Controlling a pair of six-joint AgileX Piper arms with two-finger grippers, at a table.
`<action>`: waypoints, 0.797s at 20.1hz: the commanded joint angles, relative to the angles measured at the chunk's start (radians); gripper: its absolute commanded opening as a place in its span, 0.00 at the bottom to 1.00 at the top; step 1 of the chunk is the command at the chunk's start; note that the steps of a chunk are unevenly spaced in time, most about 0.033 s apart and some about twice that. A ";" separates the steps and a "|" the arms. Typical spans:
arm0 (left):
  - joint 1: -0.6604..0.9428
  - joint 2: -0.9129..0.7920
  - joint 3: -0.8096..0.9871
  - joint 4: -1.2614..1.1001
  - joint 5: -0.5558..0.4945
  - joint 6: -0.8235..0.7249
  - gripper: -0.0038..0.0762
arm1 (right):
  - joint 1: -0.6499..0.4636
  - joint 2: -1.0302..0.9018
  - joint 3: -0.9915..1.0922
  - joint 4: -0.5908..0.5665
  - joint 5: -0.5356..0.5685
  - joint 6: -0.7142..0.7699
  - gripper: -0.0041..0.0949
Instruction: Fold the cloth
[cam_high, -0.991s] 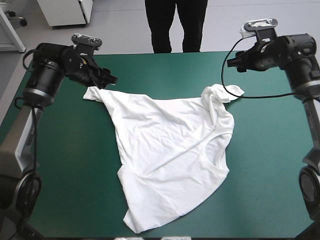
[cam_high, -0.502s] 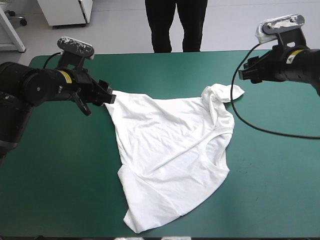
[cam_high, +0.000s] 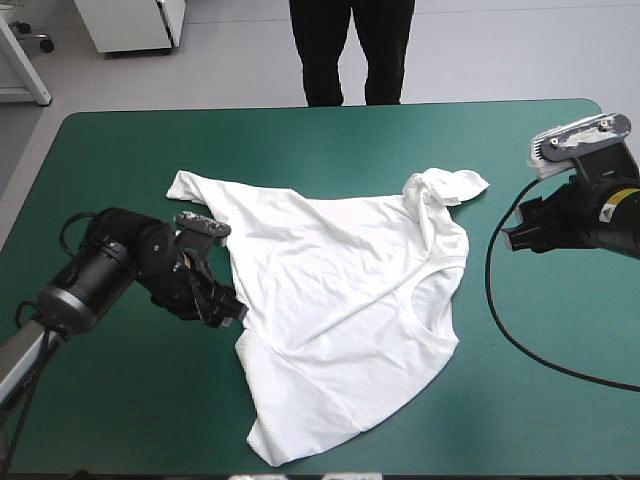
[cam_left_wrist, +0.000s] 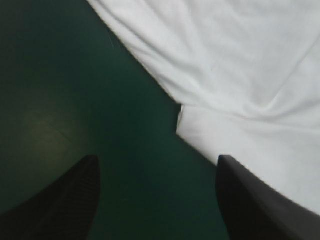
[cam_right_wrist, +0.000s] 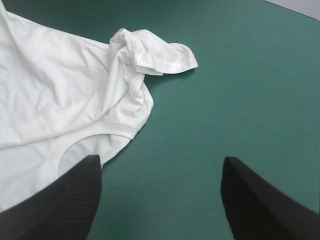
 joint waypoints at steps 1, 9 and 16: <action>-0.074 -0.023 0.106 -0.030 -0.119 -0.022 0.65 | 0.004 -0.018 -0.018 -0.017 -0.063 0.003 0.69; -0.142 0.162 0.188 -0.024 -0.280 -0.043 0.65 | 0.111 -0.016 -0.012 -0.098 -0.047 0.018 0.69; -0.142 0.265 0.190 -0.067 -0.304 -0.006 0.56 | 0.197 -0.012 0.118 -0.277 -0.032 0.117 0.69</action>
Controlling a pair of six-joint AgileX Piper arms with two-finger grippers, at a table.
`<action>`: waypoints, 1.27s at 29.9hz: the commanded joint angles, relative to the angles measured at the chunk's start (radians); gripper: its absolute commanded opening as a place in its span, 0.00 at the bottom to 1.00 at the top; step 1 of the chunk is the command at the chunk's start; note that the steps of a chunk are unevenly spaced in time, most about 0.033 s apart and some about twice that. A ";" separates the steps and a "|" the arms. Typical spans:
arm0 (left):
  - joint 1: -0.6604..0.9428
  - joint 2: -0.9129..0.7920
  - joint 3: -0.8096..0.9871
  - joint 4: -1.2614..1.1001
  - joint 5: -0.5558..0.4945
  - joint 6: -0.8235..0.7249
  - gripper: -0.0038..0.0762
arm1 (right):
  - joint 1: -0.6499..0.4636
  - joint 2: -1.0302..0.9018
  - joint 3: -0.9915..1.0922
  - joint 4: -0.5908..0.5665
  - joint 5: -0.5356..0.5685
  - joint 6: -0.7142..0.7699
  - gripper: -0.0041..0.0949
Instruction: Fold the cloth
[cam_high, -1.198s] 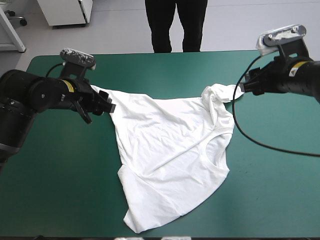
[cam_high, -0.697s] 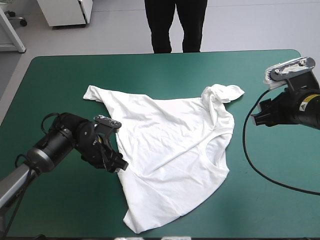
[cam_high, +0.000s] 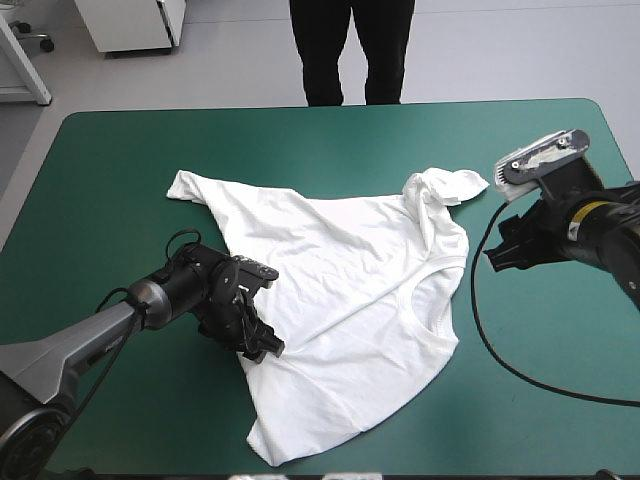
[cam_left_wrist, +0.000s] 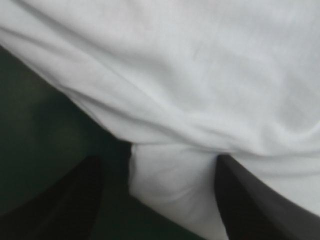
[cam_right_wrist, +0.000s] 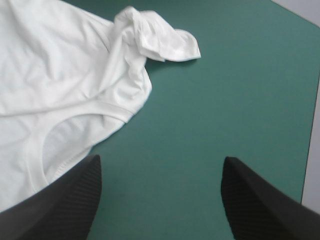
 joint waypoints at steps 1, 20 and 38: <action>-0.006 0.017 -0.002 -0.052 -0.059 0.018 0.51 | 0.003 -0.002 0.078 -0.112 -0.043 0.074 0.69; -0.006 0.042 -0.002 -0.049 -0.103 0.068 0.04 | -0.096 0.538 0.089 0.044 -0.294 0.181 0.69; -0.006 0.042 -0.002 -0.050 -0.085 0.064 0.04 | -0.136 0.774 0.081 0.118 -0.329 0.154 0.47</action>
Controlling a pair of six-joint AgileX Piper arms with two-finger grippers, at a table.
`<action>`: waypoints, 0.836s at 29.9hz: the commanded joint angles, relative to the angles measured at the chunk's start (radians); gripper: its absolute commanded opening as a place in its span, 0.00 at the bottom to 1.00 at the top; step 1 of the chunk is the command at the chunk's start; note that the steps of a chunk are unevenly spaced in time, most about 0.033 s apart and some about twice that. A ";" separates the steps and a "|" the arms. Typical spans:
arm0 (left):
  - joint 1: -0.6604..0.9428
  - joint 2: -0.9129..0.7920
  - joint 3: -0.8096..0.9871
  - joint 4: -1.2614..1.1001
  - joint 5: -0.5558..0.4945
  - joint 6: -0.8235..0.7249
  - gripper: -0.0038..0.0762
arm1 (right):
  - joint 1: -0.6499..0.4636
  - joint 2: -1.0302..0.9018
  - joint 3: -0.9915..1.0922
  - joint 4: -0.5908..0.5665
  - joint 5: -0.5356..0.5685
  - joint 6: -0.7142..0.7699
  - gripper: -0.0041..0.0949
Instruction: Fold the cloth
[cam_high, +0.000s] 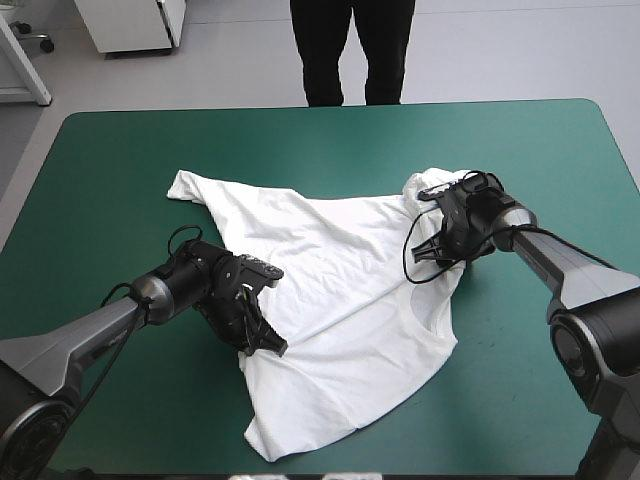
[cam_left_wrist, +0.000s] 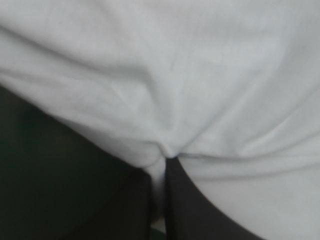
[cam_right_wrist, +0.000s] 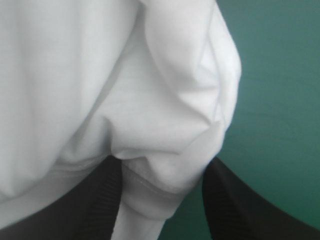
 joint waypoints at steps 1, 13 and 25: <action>-0.009 0.016 0.010 -0.012 -0.084 -0.005 0.04 | -0.023 0.023 -0.010 0.050 -0.008 -0.021 0.44; -0.009 0.007 0.003 0.007 -0.090 -0.005 0.04 | -0.027 0.051 -0.010 0.093 0.024 -0.054 0.03; -0.009 -0.215 -0.296 0.234 0.087 -0.070 0.04 | -0.027 -0.087 -0.242 0.109 0.131 -0.079 0.02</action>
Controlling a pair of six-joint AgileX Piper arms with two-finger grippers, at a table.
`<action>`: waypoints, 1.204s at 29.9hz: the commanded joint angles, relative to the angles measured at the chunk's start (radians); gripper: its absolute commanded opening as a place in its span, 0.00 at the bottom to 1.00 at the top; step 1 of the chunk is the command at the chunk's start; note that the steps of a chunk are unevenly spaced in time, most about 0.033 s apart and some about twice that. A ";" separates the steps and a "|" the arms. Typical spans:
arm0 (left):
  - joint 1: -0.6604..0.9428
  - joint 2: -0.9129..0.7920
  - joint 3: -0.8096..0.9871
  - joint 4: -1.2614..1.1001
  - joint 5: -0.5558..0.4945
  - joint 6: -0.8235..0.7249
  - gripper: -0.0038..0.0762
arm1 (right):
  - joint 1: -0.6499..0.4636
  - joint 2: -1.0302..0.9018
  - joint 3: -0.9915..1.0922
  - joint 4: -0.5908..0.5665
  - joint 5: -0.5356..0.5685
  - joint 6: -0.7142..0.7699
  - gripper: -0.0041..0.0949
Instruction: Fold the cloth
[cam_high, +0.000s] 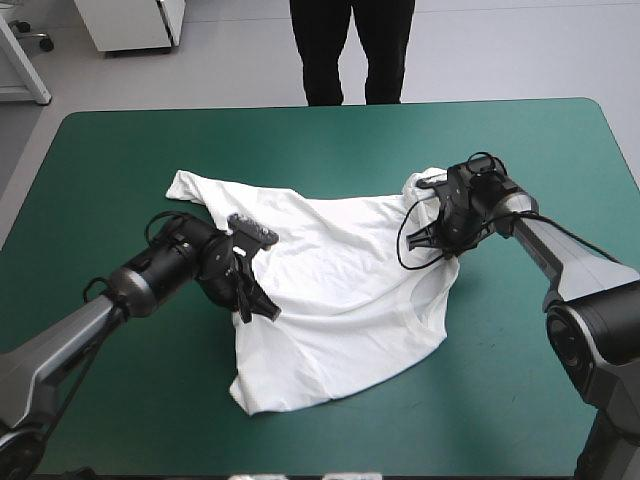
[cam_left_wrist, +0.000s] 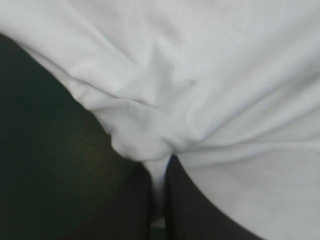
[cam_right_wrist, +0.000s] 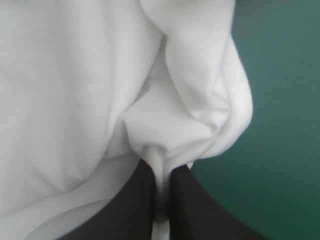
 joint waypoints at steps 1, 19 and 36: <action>-0.001 -0.126 -0.163 0.050 0.052 -0.020 0.04 | -0.007 -0.124 -0.131 0.002 0.020 -0.024 0.02; -0.001 -0.237 -1.067 0.010 0.107 0.076 0.04 | -0.005 -0.474 -0.770 0.092 -0.083 -0.087 0.02; -0.001 -0.237 -1.412 -0.438 -0.034 0.317 0.04 | -0.005 -0.641 -1.022 0.342 -0.225 -0.245 0.02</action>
